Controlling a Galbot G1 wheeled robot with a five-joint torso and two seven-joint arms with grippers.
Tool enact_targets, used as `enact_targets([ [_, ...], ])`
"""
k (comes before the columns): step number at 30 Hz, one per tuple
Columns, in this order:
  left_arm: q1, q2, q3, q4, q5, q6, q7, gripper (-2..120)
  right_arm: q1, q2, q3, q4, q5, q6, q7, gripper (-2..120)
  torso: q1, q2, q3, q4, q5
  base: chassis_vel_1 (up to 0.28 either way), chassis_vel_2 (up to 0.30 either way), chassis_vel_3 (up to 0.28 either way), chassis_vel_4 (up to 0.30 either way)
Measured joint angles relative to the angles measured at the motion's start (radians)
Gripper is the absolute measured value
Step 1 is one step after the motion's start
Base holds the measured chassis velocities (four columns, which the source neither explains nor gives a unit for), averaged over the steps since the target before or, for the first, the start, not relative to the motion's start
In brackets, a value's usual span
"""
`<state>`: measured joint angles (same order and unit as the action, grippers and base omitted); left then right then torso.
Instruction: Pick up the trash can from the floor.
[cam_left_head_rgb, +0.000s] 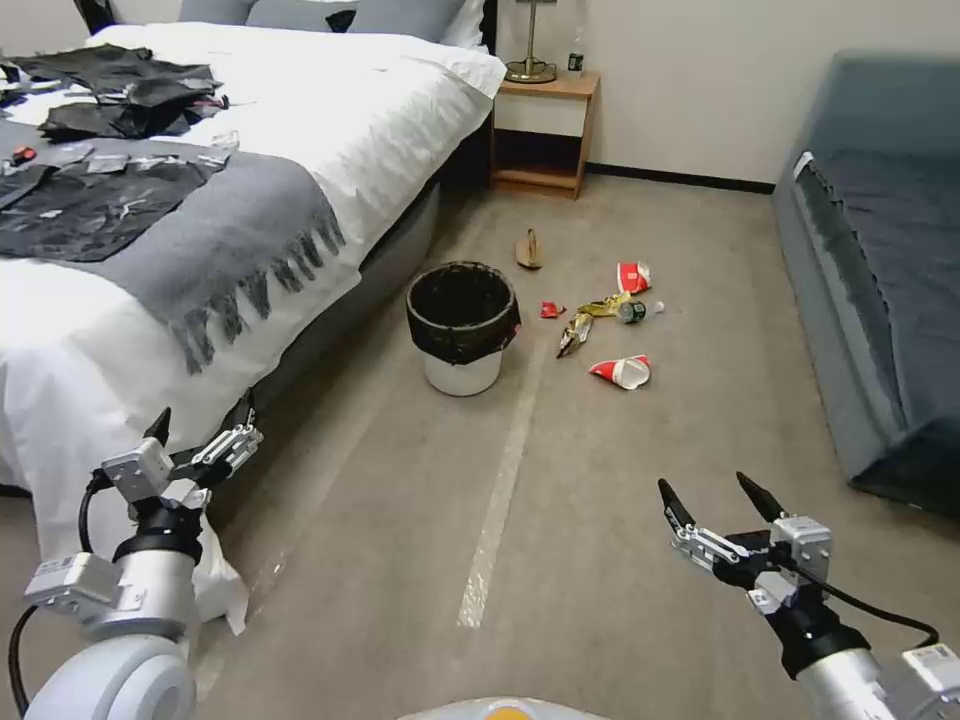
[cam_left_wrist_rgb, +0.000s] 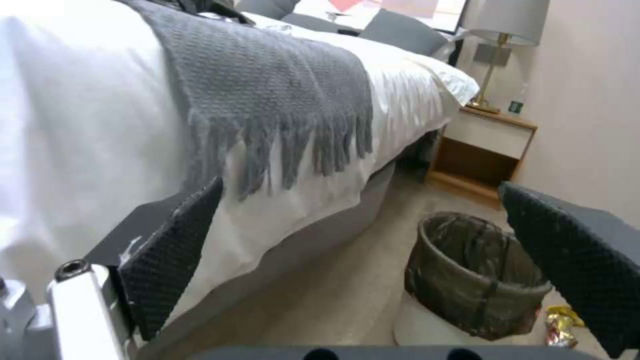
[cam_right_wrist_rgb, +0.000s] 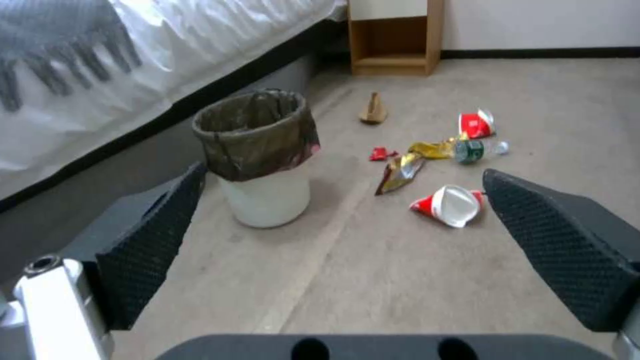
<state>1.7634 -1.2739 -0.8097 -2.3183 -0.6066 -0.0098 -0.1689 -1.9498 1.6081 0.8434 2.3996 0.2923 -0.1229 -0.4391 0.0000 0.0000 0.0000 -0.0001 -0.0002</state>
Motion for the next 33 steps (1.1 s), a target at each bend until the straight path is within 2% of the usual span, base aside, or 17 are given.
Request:
enact_targets([
  [33,0.000,-0.001,0.005,0.004,-0.001,-0.003,0.007,100,-0.019,0.000,0.007,0.007,0.000,0.023,-0.019,100,0.000,0.000,0.000,0.0002,0.0001,-0.157,0.150,0.157,-0.147],
])
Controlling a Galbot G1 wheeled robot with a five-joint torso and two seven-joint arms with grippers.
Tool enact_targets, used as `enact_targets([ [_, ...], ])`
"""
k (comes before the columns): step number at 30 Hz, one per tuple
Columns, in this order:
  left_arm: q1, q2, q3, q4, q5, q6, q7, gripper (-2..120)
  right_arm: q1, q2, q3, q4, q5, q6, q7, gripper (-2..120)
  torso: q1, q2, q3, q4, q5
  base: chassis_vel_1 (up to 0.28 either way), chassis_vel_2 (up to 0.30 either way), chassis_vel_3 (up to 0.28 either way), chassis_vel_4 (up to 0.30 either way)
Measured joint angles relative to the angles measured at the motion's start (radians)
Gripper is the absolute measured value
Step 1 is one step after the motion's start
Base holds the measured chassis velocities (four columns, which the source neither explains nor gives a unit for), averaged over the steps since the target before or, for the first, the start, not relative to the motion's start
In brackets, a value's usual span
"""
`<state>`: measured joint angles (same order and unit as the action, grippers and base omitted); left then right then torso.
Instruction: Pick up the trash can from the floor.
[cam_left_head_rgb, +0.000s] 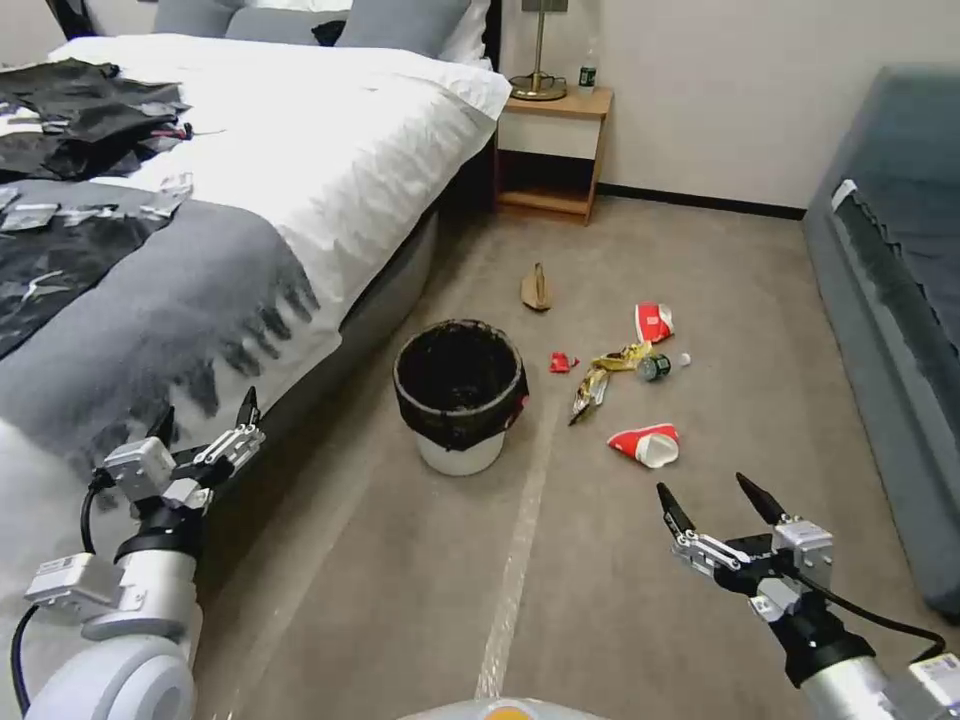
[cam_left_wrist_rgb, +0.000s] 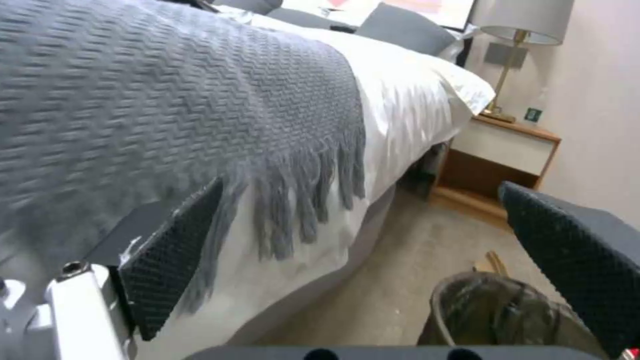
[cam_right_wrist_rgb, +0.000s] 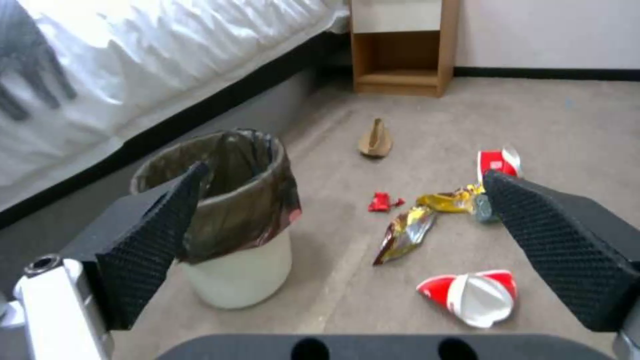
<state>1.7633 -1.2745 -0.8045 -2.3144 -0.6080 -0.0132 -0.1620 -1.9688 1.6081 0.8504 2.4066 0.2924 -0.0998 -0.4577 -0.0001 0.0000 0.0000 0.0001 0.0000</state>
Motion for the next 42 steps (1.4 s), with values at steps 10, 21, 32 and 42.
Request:
enact_targets([
  [10,0.000,-0.004,0.005,0.000,0.002,0.000,0.005,100,0.010,0.000,0.015,-0.014,0.021,0.000,0.000,100,0.000,0.000,0.000,-0.0001,0.0000,-0.159,0.168,0.160,-0.160],
  [21,0.002,-0.016,0.008,0.002,0.007,0.000,0.010,100,0.015,0.000,0.026,-0.024,0.036,-0.002,0.000,100,0.000,0.000,0.000,0.0000,0.0001,-0.164,0.158,0.168,-0.164],
  [32,0.002,-0.016,0.014,0.000,0.008,0.003,0.016,100,0.022,0.000,0.034,-0.029,0.053,-0.003,-0.013,100,0.000,0.000,0.000,-0.0001,0.0000,-0.105,0.108,0.104,-0.106],
  [42,0.000,-0.009,0.027,-0.028,-0.046,0.029,0.018,100,0.020,0.000,0.034,-0.031,0.049,-0.003,-0.022,100,0.000,0.000,0.000,0.0000,0.0000,0.000,0.000,0.000,0.000],
])
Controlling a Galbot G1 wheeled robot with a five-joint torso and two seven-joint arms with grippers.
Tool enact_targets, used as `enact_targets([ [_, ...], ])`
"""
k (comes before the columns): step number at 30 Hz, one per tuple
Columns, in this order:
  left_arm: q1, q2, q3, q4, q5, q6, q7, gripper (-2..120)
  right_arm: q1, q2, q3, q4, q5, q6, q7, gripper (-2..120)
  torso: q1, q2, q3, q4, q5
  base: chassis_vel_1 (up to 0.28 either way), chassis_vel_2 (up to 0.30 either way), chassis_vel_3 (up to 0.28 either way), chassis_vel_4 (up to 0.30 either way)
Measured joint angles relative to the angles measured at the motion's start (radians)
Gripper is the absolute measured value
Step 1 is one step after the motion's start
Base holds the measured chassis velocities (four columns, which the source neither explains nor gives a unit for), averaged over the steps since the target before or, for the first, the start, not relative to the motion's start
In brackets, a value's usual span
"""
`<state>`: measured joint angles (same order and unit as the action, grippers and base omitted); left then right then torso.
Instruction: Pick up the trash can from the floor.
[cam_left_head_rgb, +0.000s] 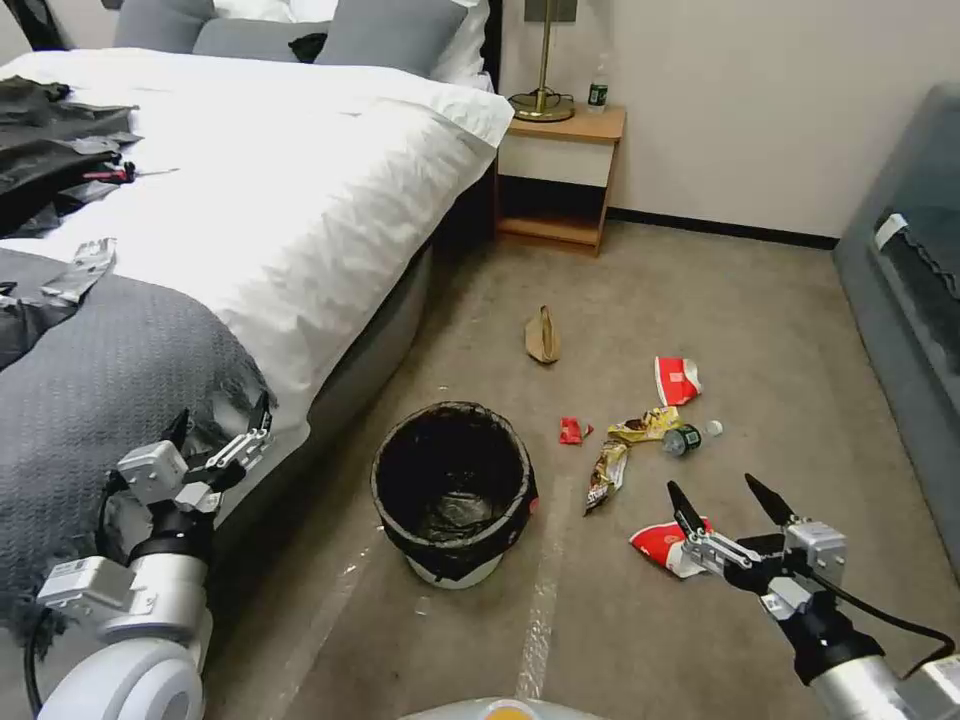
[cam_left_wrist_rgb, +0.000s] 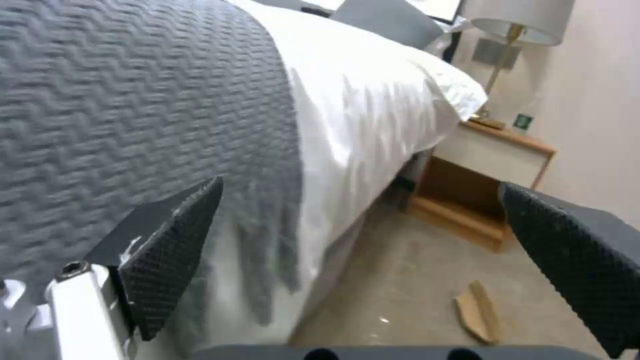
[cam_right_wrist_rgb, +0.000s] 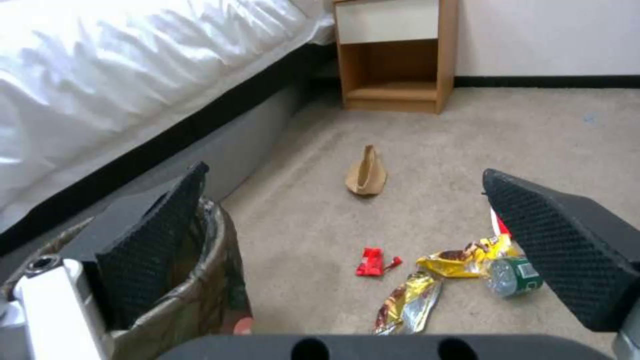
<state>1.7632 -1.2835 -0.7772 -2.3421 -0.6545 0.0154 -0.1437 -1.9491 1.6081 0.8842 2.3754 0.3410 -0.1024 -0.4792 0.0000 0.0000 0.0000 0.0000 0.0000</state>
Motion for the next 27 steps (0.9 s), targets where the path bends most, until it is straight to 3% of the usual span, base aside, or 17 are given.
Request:
enact_targets([
  [3,-0.023,0.011,-0.001,-0.016,-0.068,0.047,-0.014,100,-0.002,0.000,-0.006,-0.001,-0.007,0.000,-0.003,100,0.000,0.000,0.000,0.0002,0.0003,0.000,0.000,0.000,0.000],
  [6,-0.091,0.036,-0.003,-0.029,-0.198,0.155,-0.064,100,-0.006,0.000,-0.011,-0.004,-0.013,0.001,-0.005,100,0.000,0.000,0.000,0.0000,0.0001,0.000,0.000,0.000,0.000],
  [7,-0.091,0.036,-0.003,-0.029,-0.198,0.155,-0.064,100,-0.006,0.000,-0.011,-0.004,-0.013,0.001,-0.005,100,0.000,0.000,0.000,0.0000,0.0001,0.000,0.000,0.000,0.000],
  [11,-0.189,0.082,0.006,-0.007,-0.410,0.308,-0.194,100,-0.008,0.000,-0.010,-0.007,-0.017,0.004,-0.006,100,0.000,0.000,0.000,0.0000,0.0002,0.000,0.000,0.000,0.000],
  [13,-0.209,0.090,0.012,0.009,-0.435,0.331,-0.211,100,-0.008,0.000,-0.009,-0.008,-0.019,0.005,-0.006,100,0.000,0.000,0.000,-0.0001,-0.0001,0.000,0.000,0.000,0.000],
  [16,-0.290,0.113,0.038,0.066,-0.535,0.437,-0.270,100,-0.009,0.000,-0.008,-0.009,-0.020,0.006,-0.006,100,0.000,0.000,0.000,-0.0001,-0.0001,0.000,0.000,0.000,0.000],
  [27,-0.414,0.136,0.190,0.219,-0.499,0.664,-0.330,100,-0.011,0.000,0.010,-0.032,-0.027,0.008,-0.006,100,0.000,0.000,0.000,0.0001,0.0002,0.000,0.000,0.000,0.000],
])
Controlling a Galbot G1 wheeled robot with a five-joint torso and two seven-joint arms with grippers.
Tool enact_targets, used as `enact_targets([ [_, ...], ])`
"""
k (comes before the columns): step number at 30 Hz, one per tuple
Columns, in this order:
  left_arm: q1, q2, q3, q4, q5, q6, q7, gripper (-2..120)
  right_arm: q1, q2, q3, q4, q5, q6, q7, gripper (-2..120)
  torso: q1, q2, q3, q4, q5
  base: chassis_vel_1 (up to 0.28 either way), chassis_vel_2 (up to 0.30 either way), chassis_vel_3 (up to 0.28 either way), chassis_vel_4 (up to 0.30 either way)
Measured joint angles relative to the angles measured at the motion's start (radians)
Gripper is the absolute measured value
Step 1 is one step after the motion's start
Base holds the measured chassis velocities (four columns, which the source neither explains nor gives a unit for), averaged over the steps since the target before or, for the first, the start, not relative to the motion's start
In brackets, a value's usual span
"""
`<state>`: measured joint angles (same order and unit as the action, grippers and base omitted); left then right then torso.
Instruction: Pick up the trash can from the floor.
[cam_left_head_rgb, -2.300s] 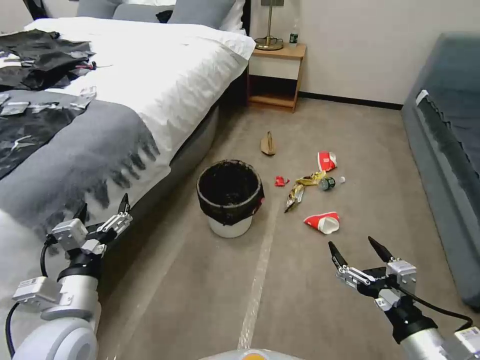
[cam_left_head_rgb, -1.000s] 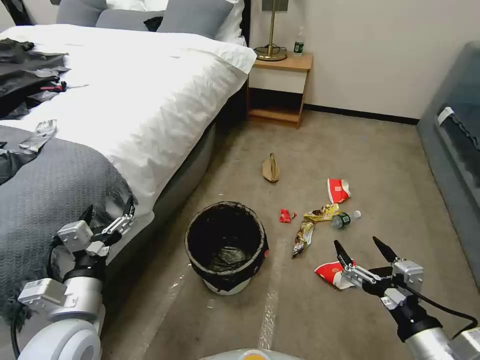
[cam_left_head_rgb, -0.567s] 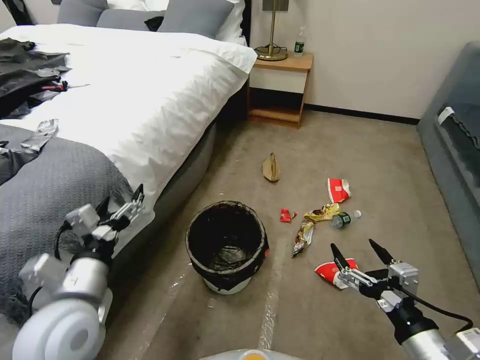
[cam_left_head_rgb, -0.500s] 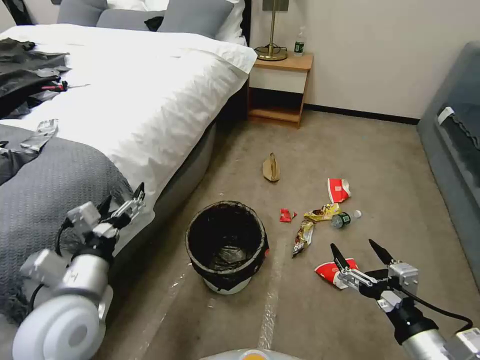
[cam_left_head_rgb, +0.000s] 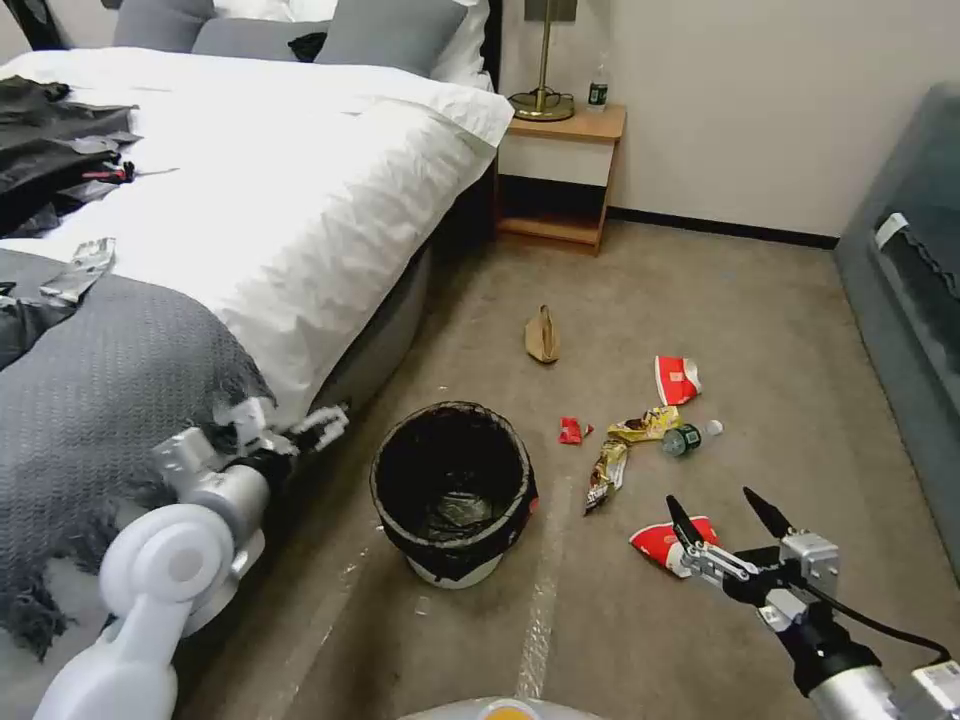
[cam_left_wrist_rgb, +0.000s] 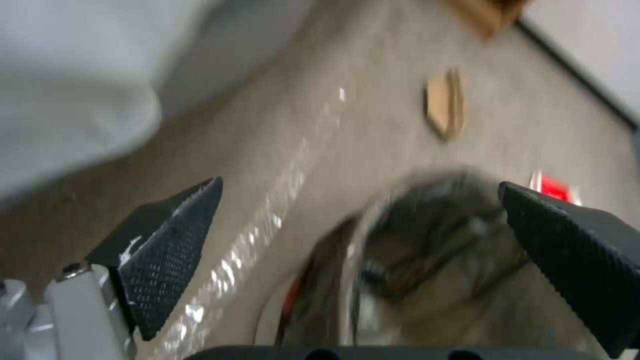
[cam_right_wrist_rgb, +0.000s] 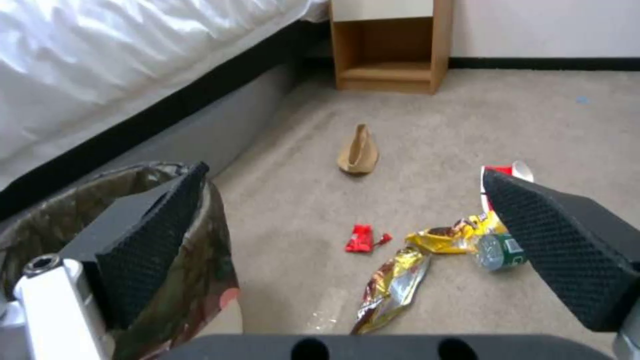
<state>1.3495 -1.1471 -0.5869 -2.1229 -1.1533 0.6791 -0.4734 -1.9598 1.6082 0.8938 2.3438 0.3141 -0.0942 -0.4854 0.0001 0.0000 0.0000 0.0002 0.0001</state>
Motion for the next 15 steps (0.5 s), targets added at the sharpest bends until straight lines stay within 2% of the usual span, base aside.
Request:
enact_targets([
  [7,-0.092,-0.009,0.117,0.094,0.018,0.039,-0.040,100,0.016,0.000,0.019,-0.031,-0.003,-0.003,0.006,100,0.000,0.000,0.000,-0.0002,0.0001,0.000,0.000,0.000,0.000],
  [15,-0.156,-0.016,0.163,0.160,-0.001,0.048,-0.063,100,0.020,0.000,0.023,-0.037,-0.004,-0.004,0.007,100,0.000,0.000,0.000,-0.0002,-0.0001,0.000,0.000,0.000,0.000],
])
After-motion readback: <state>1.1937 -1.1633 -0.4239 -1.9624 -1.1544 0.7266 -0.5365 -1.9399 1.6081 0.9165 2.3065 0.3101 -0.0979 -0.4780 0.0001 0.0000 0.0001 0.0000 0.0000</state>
